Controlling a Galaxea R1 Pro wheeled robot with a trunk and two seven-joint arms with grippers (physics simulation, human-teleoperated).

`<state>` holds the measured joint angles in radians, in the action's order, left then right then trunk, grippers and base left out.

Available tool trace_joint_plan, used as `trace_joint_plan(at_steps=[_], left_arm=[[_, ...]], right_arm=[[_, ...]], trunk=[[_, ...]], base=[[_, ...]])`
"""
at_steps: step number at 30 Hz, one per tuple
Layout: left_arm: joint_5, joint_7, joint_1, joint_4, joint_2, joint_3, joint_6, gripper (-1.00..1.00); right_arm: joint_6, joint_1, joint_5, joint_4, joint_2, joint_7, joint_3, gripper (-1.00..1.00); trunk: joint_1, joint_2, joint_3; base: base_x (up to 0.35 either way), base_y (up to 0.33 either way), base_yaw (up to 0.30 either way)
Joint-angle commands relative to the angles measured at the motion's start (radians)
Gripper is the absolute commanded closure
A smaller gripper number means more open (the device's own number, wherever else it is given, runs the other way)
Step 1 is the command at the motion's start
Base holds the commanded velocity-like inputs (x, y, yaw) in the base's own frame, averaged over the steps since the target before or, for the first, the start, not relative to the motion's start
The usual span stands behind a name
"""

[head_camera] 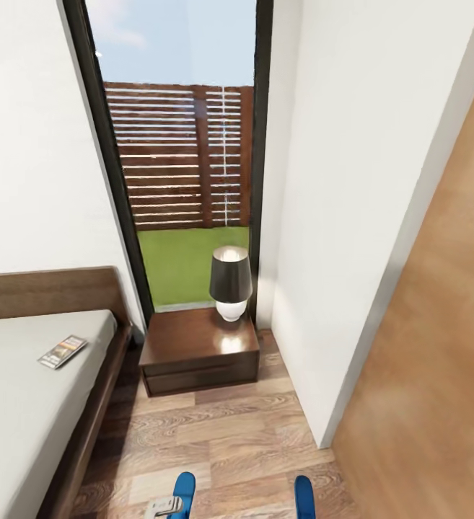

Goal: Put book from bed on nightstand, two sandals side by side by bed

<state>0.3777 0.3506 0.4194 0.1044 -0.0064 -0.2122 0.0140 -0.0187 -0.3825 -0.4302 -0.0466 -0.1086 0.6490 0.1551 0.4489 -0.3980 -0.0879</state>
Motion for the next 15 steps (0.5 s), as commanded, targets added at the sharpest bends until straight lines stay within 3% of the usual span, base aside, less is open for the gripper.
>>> trace_joint_plan(at_steps=[1, 15], left_arm=[[0.010, 0.002, 0.001, 0.000, 0.000, -0.007, 0.001, 1.00], [0.010, 0.002, 0.001, 0.000, 0.000, -0.007, 0.001, 1.00]], right_arm=[[-0.002, -0.001, -0.008, 0.001, 0.000, 0.003, 0.007, 1.00], [-0.002, -0.001, -0.008, 0.001, 0.000, 0.003, 0.007, 1.00]], trunk=[[0.001, -0.002, -0.002], [0.001, -0.002, -0.002]], base=[[0.301, -0.034, 0.000], [0.301, -0.092, 0.000]])
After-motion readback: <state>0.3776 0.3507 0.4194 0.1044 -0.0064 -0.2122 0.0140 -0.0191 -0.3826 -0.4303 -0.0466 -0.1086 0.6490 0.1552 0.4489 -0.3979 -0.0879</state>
